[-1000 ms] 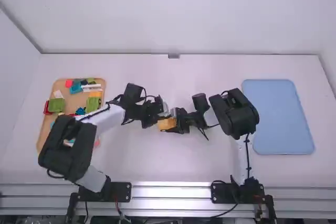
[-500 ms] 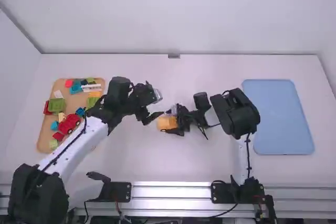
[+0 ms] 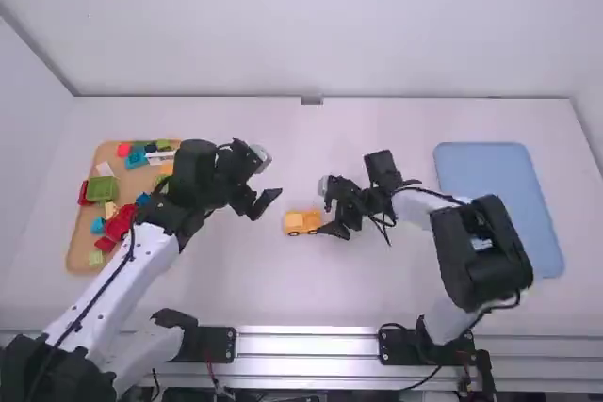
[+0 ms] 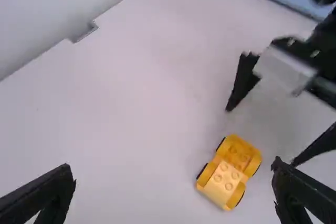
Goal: Assemble lego blocks to make yellow taxi
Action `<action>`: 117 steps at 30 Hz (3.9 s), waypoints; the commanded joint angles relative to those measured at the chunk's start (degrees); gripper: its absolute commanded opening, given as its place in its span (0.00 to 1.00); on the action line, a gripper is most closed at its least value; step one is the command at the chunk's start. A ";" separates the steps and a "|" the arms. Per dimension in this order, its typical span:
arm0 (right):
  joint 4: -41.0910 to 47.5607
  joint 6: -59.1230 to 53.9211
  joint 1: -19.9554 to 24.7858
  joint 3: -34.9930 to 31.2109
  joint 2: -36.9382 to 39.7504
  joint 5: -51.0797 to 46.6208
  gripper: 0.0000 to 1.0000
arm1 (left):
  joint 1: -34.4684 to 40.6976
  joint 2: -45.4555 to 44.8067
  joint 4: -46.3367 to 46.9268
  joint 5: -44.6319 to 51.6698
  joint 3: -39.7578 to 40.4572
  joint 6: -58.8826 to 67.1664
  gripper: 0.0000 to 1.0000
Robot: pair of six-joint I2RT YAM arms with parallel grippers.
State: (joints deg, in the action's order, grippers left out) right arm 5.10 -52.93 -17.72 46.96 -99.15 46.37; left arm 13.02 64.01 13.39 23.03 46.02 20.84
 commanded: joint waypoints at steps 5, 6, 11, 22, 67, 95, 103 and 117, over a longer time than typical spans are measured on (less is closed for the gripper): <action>-0.59 -0.96 1.66 -0.04 10.29 1.86 0.98 | -0.15 -0.92 -0.96 0.28 0.63 -2.19 0.99; -1.16 -0.85 1.66 0.00 10.95 4.00 0.98 | -0.31 -0.92 -2.01 -0.11 0.66 -3.78 0.99; -13.99 12.72 1.46 0.00 11.72 14.51 0.98 | -0.11 -1.40 0.46 -16.96 3.30 -21.35 0.99; -31.95 29.68 -6.97 2.82 11.69 9.46 0.98 | -0.70 -12.81 13.70 -39.74 5.81 -39.23 0.99; -3.74 25.64 -18.99 36.72 -0.31 -4.68 0.98 | -56.76 2.10 31.08 -22.36 17.44 -42.42 0.99; -3.85 25.81 -18.10 36.72 -0.31 -7.61 0.98 | -49.05 40.68 46.88 -28.46 47.89 -25.20 0.86; -4.04 25.68 -17.46 36.72 -0.31 -7.89 0.98 | -53.20 49.64 45.16 -27.41 47.87 -10.97 0.60; -3.39 25.70 -16.76 36.70 -0.31 -7.87 0.98 | -53.99 50.49 30.82 -25.66 34.67 -7.96 0.50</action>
State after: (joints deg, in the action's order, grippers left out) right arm 1.54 -27.31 -34.81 81.69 -99.42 38.39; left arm -40.58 114.15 44.97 -2.09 82.21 12.32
